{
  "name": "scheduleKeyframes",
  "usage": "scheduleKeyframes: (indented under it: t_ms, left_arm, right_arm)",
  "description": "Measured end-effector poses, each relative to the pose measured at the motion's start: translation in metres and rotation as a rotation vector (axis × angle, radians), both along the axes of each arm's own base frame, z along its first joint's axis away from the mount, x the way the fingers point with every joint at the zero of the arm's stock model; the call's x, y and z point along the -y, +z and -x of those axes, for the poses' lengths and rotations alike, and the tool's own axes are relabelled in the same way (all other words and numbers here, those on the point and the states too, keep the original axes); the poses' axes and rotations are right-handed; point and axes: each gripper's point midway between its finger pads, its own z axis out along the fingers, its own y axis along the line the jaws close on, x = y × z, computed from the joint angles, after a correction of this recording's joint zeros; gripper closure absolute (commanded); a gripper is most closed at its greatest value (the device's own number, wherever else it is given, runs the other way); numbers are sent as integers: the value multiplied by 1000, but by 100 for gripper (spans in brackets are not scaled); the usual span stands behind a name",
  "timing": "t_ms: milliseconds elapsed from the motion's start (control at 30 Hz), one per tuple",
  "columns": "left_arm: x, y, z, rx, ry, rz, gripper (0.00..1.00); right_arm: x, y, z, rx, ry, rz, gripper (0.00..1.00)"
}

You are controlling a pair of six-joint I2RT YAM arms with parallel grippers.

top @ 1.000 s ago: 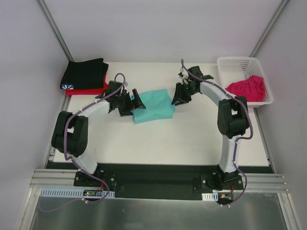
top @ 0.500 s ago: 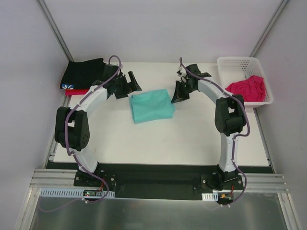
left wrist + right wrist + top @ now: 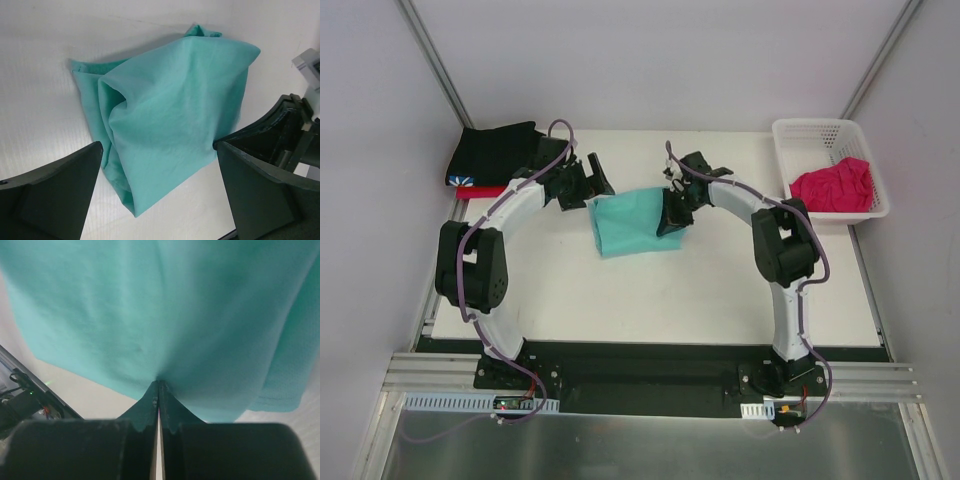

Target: Fold and stack the t-shirts

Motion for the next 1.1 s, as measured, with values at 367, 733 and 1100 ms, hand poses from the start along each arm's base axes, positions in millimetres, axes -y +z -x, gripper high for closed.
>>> scheduleKeyframes:
  t_ms: [367, 733, 1100]
  left_arm:
    - [3, 3, 2, -9, -17, 10, 2]
    - [38, 19, -27, -6, -52, 122, 10]
    - [64, -9, -16, -85, -77, 175, 11]
  right_arm:
    - [22, -36, 22, -96, -22, 36, 99]
    - [22, -36, 22, -89, -22, 26, 99]
    - [22, -36, 21, -90, -23, 23, 99]
